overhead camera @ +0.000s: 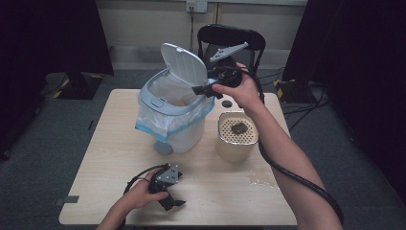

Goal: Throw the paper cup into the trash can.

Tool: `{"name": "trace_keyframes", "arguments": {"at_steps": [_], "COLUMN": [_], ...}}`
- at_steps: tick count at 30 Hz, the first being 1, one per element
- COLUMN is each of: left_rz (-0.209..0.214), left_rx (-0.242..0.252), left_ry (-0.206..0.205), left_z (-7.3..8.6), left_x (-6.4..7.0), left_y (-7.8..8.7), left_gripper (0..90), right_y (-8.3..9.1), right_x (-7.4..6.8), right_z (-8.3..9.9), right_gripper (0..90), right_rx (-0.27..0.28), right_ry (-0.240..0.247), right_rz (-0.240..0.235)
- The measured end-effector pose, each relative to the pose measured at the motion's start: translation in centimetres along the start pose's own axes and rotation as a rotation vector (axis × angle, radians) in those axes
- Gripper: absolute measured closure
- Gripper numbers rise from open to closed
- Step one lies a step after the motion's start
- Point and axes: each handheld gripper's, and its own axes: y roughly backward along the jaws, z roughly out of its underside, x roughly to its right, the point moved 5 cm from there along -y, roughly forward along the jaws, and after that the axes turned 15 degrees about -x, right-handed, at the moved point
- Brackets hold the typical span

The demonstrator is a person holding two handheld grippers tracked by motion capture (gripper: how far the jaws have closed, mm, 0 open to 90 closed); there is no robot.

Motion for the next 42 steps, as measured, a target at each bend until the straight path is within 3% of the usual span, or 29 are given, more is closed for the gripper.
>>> {"name": "trace_keyframes", "arguments": {"at_steps": [16, 36, 42], "left_rz": [0.000, 0.012, 0.012], "left_rx": [0.002, 0.003, 0.001], "left_ry": [-0.002, 0.002, 0.006], "left_z": [0.0, 0.0, 0.0], "left_x": [0.0, 0.1, 0.1], "left_y": [0.0, -0.1, 0.0], "left_gripper": [0.0, 0.0, 0.0], "right_y": [-0.8, -1.8, -2.1], "right_x": [-1.0, -1.8, -2.4], "right_z": [-0.4, -0.4, -0.4], "right_gripper": [19.7, 20.1, 20.3], "right_rx": [0.005, 0.007, -0.004], "right_ry": [0.022, 0.019, 0.014], "right_rz": [-0.029, -0.063, -0.093]}}
